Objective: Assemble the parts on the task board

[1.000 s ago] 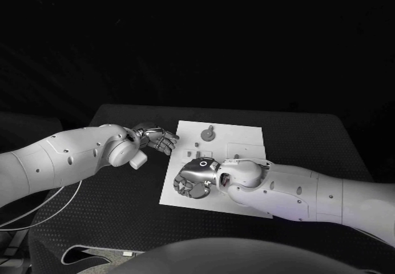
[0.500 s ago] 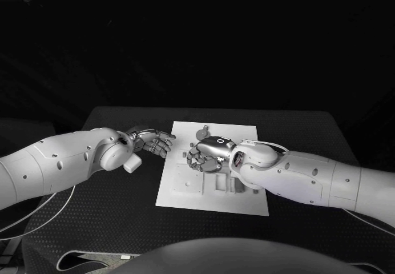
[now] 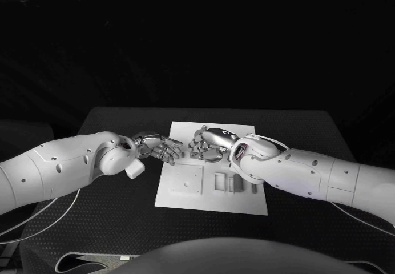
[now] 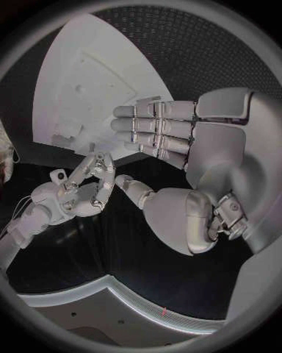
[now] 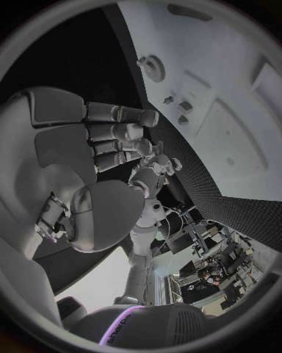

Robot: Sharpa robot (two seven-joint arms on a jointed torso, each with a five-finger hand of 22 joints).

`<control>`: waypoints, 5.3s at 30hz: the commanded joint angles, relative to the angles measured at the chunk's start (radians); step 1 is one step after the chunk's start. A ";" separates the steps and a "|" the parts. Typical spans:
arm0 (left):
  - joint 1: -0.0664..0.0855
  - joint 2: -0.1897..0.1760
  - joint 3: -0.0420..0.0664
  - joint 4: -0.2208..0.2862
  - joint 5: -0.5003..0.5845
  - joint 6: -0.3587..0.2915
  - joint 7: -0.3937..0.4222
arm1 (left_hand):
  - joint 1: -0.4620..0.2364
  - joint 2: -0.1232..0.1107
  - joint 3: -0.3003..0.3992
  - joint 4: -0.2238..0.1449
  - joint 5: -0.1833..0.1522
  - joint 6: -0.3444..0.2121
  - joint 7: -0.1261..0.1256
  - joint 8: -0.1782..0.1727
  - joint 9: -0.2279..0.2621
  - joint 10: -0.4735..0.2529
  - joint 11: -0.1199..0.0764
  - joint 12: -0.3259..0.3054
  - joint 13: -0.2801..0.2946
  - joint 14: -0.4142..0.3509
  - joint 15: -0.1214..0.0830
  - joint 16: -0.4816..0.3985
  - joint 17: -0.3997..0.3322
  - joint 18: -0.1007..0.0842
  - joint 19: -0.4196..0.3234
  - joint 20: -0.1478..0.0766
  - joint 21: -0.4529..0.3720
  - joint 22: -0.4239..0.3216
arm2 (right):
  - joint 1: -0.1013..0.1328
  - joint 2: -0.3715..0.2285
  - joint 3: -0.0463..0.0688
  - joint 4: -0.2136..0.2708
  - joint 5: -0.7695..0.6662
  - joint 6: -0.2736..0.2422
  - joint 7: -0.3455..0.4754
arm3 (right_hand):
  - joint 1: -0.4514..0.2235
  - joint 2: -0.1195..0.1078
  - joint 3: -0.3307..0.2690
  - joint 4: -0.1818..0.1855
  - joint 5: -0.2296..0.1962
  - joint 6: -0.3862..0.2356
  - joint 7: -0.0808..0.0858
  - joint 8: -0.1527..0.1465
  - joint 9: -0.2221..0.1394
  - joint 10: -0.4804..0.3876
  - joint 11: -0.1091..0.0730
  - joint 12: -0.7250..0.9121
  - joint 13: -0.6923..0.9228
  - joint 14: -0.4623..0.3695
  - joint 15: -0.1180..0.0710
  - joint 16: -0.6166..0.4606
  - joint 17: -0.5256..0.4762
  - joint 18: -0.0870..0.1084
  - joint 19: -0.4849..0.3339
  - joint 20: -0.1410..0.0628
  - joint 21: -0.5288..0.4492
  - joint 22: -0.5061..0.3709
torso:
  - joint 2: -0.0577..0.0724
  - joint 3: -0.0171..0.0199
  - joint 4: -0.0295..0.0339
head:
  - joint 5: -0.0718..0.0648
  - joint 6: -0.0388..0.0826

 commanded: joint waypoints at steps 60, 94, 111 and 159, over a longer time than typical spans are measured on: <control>-0.002 0.032 0.000 0.021 -0.008 0.041 -0.008 | 0.065 0.107 0.024 -0.003 -0.006 0.060 -0.034 0.031 0.003 0.049 -0.027 0.013 0.011 -0.006 0.001 -0.013 0.016 -0.014 -0.009 0.000 0.000 -0.007 | -0.001 0.031 0.012 0.009 0.016 0.017 -0.012 | -0.011 -0.002 0.014 -0.002 0.004 0.025 0.020 0.003 0.000 0.005 -0.001 0.005 -0.003 0.006 -0.003 0.000 -0.003 -0.002 0.008 0.000 0.004 0.017 | 0.000 -0.0012 0.0005 | -0.011 0.000; -0.002 0.034 0.000 0.018 -0.054 -0.030 -0.015 | 0.115 0.168 0.098 -0.006 -0.006 0.143 -0.050 0.065 0.014 0.138 -0.056 0.040 0.028 0.042 -0.025 0.017 0.053 -0.015 0.014 -0.010 0.005 -0.007 | 0.000 0.028 0.012 0.007 0.013 0.028 -0.020 | -0.012 -0.041 0.020 -0.006 0.003 0.018 0.022 0.002 -0.003 -0.003 0.000 0.002 -0.006 0.000 -0.002 -0.004 -0.006 -0.002 0.002 0.000 0.001 0.017 | 0.000 -0.0012 0.0007 | -0.015 0.000; -0.002 0.032 0.000 0.017 -0.074 -0.041 -0.019 | 0.124 0.166 0.105 -0.007 -0.005 0.152 -0.057 0.069 0.020 0.148 -0.060 0.041 0.031 0.047 -0.029 0.021 0.063 -0.015 0.011 -0.010 0.004 -0.002 | 0.000 0.024 0.012 0.001 0.040 -0.014 -0.015 | -0.020 -0.106 0.017 -0.003 0.002 -0.070 0.057 -0.042 -0.035 -0.039 0.034 -0.010 -0.015 -0.025 0.029 -0.025 -0.020 -0.002 -0.021 0.014 -0.018 0.014 | 0.001 -0.0009 0.0008 | -0.016 0.000; 0.077 0.198 -0.006 0.021 -0.906 0.017 -0.251 | 0.155 0.142 0.134 -0.006 0.008 0.171 -0.057 0.069 0.028 0.168 -0.061 0.039 0.036 0.065 -0.035 0.022 0.077 -0.015 0.011 -0.013 0.017 0.027 | 0.150 0.034 0.063 -0.365 0.361 0.004 0.032 | -0.004 -0.127 0.010 -0.004 0.002 -0.094 0.068 -0.044 -0.046 -0.070 0.045 -0.022 -0.029 -0.054 0.040 -0.047 -0.037 -0.002 -0.054 0.030 -0.041 0.014 | 0.000 0.0008 0.0005 | -0.039 0.000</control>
